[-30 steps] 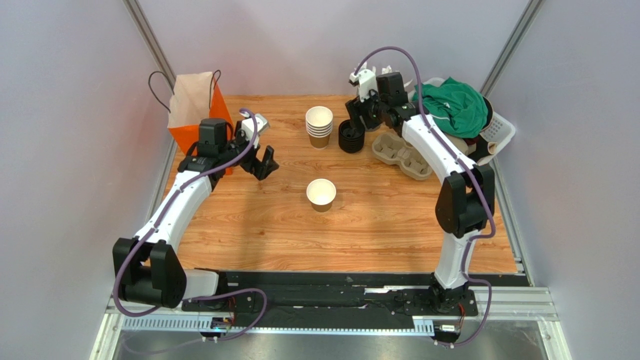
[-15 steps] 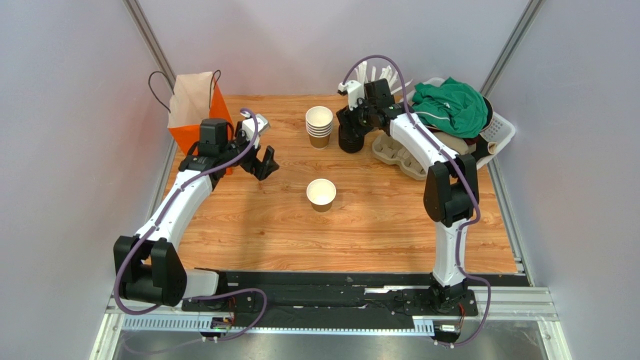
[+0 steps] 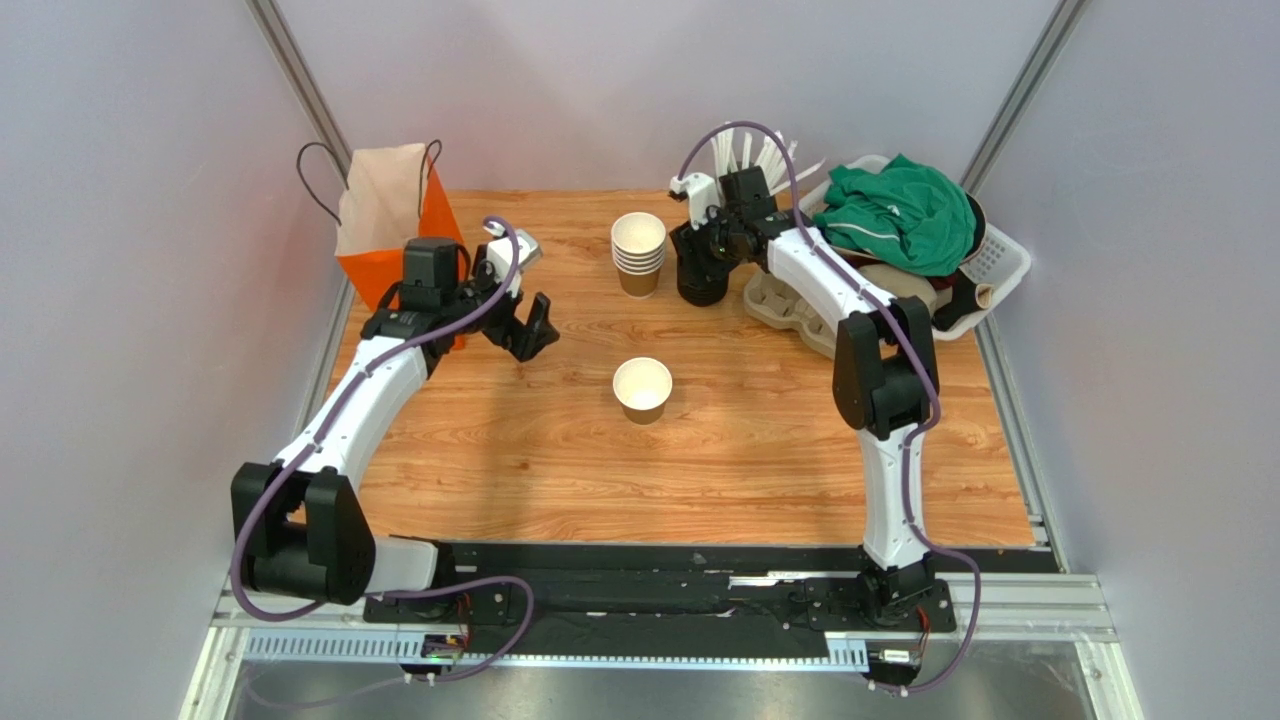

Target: Pack the takeout coffee

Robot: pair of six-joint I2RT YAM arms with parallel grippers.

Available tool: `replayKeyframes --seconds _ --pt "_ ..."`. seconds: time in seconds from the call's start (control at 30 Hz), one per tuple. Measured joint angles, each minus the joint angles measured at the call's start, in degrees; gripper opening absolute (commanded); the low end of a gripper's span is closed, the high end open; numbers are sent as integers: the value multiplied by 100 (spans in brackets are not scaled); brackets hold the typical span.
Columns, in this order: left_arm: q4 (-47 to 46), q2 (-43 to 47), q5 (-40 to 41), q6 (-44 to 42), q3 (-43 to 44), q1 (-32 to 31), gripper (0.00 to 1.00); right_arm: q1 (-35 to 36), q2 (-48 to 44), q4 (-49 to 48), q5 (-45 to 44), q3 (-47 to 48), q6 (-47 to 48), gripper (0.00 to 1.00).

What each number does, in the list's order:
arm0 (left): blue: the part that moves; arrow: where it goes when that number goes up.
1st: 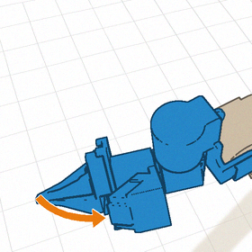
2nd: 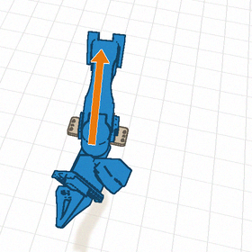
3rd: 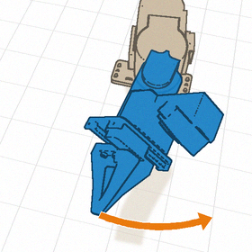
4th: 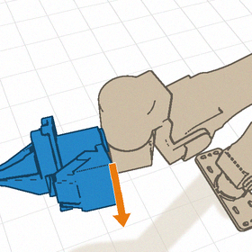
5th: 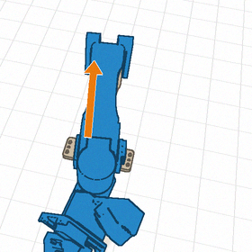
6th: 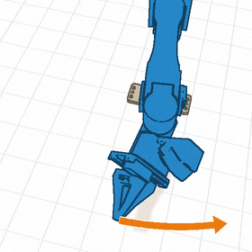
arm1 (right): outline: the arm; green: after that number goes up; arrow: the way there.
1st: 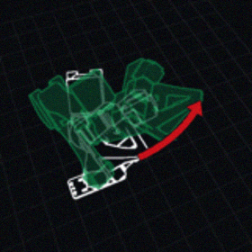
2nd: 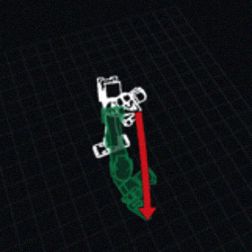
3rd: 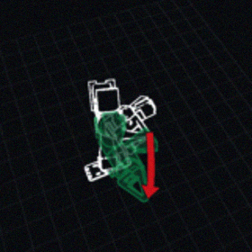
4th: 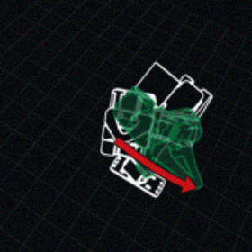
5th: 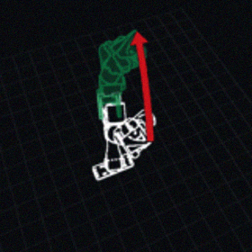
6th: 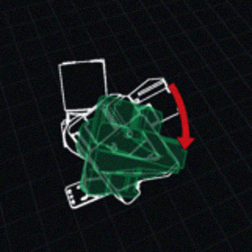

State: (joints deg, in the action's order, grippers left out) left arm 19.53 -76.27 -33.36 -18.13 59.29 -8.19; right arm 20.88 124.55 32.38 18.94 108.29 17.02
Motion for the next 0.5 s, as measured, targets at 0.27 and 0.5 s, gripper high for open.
replayKeyframes --seconds 0.27,0.5 --pt "13 -15 0 0 0 2 99 0 83 -7 2 157 2 53" --pt "42 -57 -20 0 0 2 99 0 149 -7 0 205 2 50"
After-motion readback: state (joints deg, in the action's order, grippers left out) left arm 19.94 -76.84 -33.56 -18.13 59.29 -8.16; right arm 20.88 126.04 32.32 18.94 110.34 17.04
